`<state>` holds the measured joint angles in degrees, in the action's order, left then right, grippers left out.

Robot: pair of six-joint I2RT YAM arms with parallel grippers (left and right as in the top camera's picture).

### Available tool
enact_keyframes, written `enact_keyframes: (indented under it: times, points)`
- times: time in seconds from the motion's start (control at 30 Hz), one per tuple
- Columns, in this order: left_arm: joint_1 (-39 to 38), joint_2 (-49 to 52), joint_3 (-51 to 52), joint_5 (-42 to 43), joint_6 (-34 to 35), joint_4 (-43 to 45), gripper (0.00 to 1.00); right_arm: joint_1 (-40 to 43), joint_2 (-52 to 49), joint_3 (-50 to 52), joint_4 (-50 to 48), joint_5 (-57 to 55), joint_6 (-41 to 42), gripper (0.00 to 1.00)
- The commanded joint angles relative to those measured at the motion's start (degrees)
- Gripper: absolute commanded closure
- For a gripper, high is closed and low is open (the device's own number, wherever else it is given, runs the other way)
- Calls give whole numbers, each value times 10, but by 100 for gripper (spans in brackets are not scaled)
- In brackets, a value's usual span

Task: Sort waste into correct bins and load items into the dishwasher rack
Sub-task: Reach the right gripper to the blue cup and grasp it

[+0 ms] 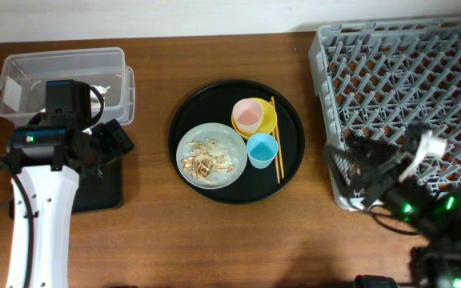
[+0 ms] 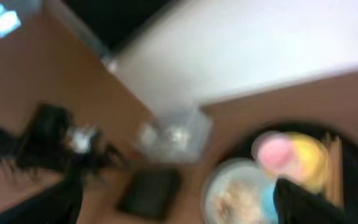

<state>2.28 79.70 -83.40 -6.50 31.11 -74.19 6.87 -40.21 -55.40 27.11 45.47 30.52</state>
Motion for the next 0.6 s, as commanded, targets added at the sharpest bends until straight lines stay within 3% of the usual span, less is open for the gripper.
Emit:
enact_keyframes:
  times: [0.0,0.17,0.37,0.47,0.57]
  points:
    - [2,-8,0,-9,6,0,1,-3,-112,-160,158,-83,-198,2]
    - [2,-8,0,-9,6,0,1,-117,-256,-313,348,-251,-248,2]
    - [2,-8,0,-9,6,0,1,-344,-414,-375,419,-492,-243,2]
    - [2,-8,0,-9,6,0,1,-399,-495,-396,433,-539,-242,2]
    - [2,-8,0,-9,6,0,1,-418,-567,-407,428,-512,-241,2]
